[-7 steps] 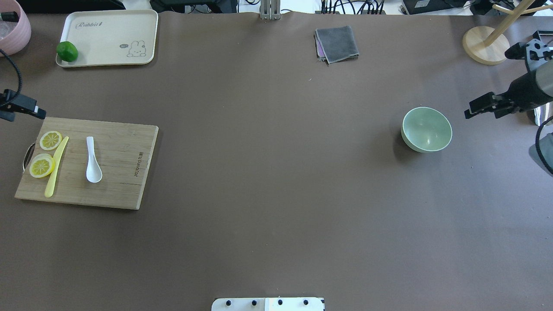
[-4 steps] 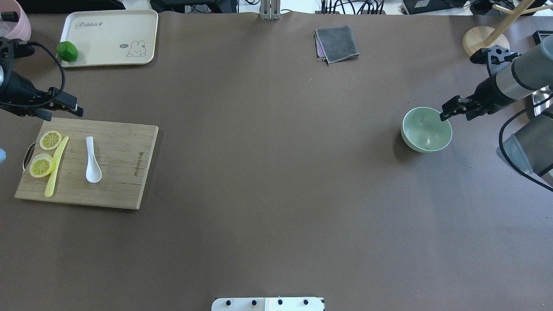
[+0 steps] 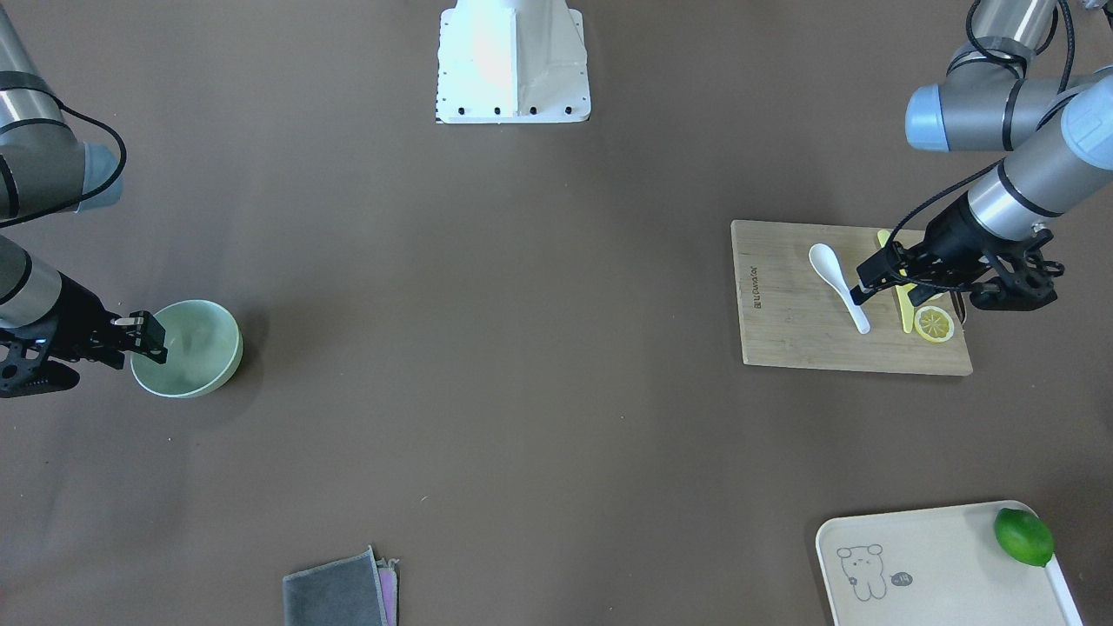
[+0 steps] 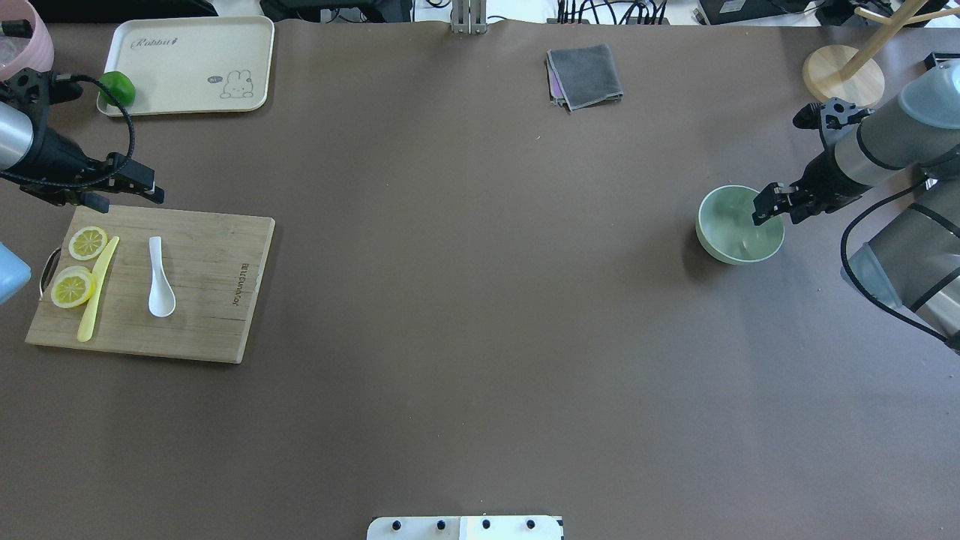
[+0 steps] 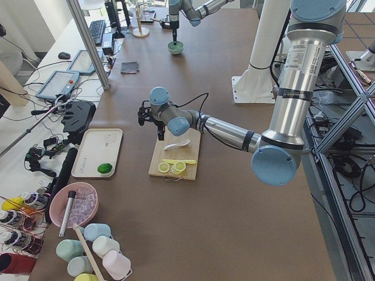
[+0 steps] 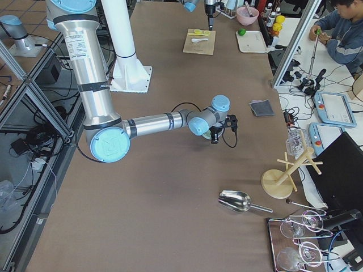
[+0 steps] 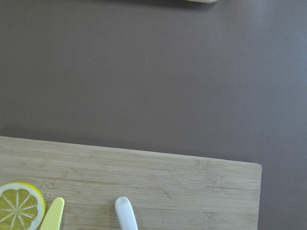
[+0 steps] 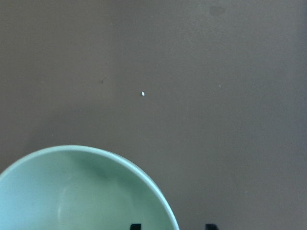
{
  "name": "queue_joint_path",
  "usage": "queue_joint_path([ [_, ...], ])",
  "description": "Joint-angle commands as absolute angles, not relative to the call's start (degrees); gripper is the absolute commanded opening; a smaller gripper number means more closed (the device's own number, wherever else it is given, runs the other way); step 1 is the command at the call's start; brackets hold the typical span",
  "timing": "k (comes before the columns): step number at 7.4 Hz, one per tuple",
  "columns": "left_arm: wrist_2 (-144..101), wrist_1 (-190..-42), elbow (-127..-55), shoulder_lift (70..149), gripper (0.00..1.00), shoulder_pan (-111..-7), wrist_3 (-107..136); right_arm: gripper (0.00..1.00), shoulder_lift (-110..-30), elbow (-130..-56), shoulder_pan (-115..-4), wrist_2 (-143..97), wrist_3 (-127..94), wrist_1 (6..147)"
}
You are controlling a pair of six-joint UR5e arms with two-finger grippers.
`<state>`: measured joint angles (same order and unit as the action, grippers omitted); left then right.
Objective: Place spoon in bowl
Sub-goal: 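Move left gripper over the white spoon while right gripper reaches the bowl, then grasp the white spoon with left gripper while right gripper drags the bowl closer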
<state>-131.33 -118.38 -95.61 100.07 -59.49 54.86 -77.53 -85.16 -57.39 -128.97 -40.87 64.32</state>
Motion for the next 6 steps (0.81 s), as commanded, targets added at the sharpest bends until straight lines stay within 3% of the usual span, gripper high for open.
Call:
queue_joint_path([
  [1, -125.63, -118.47, -95.36, 100.46, 0.97, -55.31, 60.70, 0.00, -76.39, -85.78, -57.22, -130.68, -43.92, 64.42],
  [3, -122.44, -118.74, -95.54, 98.28, 0.92, -53.18, 62.93, 0.00, -71.57, -86.92, -55.65, -131.57, -53.13, 64.69],
  [6, -122.17, -125.38, -90.99, 96.42, 0.76, -52.56, 63.02, 0.00, -64.88, -87.71, -49.07, -127.55, -66.49, 64.51],
])
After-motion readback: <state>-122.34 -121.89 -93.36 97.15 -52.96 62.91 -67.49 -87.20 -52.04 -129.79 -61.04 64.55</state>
